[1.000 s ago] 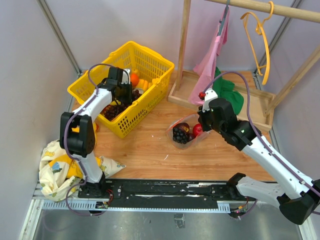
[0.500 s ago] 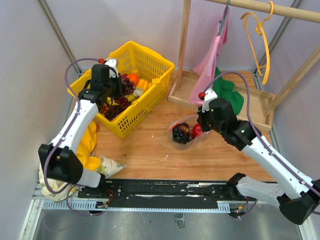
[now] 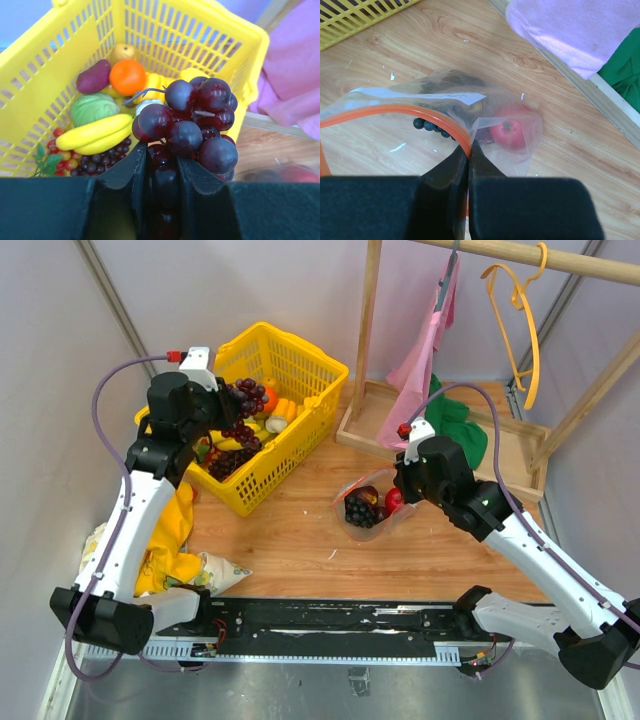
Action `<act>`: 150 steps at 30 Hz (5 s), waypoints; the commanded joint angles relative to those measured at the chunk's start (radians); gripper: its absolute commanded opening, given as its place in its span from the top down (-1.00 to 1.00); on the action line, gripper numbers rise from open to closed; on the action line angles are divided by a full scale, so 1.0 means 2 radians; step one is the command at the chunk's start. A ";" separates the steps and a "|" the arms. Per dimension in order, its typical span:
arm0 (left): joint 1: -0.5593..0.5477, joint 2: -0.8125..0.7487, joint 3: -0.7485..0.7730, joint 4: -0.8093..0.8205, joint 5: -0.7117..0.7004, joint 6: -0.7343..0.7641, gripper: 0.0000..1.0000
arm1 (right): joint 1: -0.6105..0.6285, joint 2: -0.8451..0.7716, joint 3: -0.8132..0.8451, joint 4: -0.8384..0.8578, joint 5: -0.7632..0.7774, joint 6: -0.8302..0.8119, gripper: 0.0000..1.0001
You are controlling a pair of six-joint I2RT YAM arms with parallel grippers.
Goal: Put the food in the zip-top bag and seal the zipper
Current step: Pick up the fake fruit from the bin, then place the fake fruit in the zipper food storage bag.
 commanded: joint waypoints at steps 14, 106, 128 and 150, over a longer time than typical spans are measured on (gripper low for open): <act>-0.110 -0.070 -0.040 0.143 0.134 -0.046 0.99 | -0.009 0.000 0.006 0.019 -0.011 0.012 0.99; -0.501 0.071 -0.214 0.346 -0.132 0.106 0.99 | -0.018 0.021 -0.011 0.101 -0.187 0.100 0.99; -0.468 0.176 -0.219 0.364 -0.278 0.007 0.98 | -0.019 0.009 0.003 0.072 -0.220 0.106 0.98; -0.467 -0.003 -0.206 0.229 -0.183 -0.026 -0.37 | -0.058 0.001 -0.025 0.061 -0.125 0.105 0.96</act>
